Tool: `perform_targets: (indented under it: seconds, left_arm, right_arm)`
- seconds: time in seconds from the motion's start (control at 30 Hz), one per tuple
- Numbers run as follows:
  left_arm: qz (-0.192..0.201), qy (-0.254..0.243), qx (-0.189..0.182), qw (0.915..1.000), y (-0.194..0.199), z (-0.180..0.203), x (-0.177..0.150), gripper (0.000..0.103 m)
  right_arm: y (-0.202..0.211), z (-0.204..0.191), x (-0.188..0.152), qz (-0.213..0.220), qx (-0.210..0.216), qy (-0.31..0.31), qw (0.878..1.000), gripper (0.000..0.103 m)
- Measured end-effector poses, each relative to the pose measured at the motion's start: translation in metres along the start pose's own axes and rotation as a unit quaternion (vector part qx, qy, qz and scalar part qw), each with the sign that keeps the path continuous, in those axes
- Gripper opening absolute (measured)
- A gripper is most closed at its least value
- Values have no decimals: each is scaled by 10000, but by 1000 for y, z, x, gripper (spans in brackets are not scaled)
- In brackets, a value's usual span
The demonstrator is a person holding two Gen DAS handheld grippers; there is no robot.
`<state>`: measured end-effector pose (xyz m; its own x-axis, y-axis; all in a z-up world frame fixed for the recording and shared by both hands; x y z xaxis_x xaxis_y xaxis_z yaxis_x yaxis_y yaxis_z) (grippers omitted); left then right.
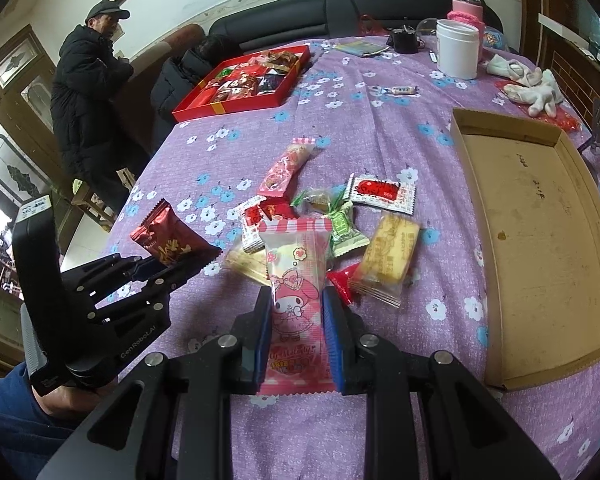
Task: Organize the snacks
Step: 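Carry both held snacks into the cardboard tray and open both grippers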
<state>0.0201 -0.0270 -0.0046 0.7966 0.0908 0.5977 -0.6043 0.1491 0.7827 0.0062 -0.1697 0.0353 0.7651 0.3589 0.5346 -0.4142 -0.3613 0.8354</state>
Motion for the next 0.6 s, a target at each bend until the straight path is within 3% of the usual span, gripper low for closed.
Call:
perform_targets:
  seconds: [0.3, 0.6]
  left_arm:
    - [-76, -224, -367, 9990, -7, 30, 12, 19]
    - [-230, -601, -890, 9939, -14, 108, 28, 19]
  right_arm:
    - [12, 32, -12, 12, -304, -405, 9987, 23]
    - [42, 100, -30, 170, -578, -949, 9937, 23]
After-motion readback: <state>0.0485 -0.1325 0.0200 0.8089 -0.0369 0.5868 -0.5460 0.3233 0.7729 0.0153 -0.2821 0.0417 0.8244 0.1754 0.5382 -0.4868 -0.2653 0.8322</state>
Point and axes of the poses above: each gripper's, at about its wrist camera, not at the fingertips, and y roughly against the way its jaws point, z to its right, x to its top, the point moved 8 cm from there along -y, roughly the way its jaws point, and after that the axes turned 15 degrees about y, right-handed, at the moved point
